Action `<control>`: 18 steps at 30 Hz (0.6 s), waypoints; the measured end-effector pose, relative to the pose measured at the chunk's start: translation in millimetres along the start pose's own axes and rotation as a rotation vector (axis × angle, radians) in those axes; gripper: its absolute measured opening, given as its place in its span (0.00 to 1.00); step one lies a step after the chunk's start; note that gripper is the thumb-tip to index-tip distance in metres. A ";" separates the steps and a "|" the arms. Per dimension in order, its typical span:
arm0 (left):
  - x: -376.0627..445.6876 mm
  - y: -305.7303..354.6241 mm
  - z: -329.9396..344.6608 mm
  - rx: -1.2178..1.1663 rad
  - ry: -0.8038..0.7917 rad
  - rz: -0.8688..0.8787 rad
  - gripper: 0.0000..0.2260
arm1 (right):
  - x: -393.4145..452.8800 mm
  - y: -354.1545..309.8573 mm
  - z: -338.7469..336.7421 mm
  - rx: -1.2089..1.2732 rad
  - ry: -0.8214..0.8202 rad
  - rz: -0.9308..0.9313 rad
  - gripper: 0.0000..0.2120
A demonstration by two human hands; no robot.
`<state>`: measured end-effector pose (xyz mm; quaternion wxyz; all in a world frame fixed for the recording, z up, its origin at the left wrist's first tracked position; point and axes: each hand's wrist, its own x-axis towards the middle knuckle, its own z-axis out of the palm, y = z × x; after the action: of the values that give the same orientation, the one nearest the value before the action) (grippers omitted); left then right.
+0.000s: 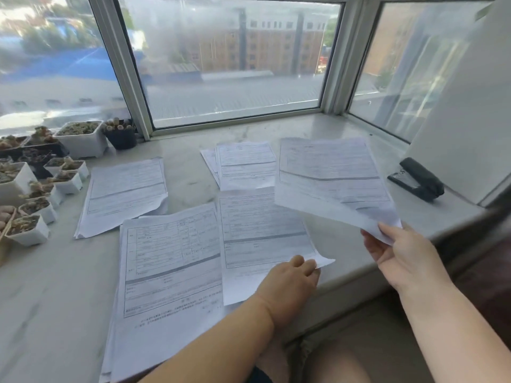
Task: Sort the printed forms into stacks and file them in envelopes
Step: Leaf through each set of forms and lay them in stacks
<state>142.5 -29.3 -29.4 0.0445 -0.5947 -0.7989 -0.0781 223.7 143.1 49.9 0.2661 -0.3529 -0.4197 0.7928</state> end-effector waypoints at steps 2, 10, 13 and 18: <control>19.5 11.0 13.4 -0.022 -0.048 -0.007 0.15 | 1.3 1.4 -1.5 -0.041 -0.017 -0.009 0.10; 34.3 30.6 26.1 -0.019 -0.164 -0.017 0.14 | 5.9 23.8 7.7 -0.156 -0.147 0.029 0.13; 0.5 34.5 3.5 -0.120 -0.071 0.049 0.11 | 0.6 35.8 19.6 -0.223 -0.208 0.059 0.13; -113.2 21.0 -30.7 -0.219 0.499 -0.009 0.04 | -19.4 83.0 50.0 -0.441 -0.326 0.146 0.11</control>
<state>194.7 -135.7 -16.2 0.1752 -0.5546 -0.7528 -0.3084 186.0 63.3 5.5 0.0542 -0.2992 -0.5930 0.7456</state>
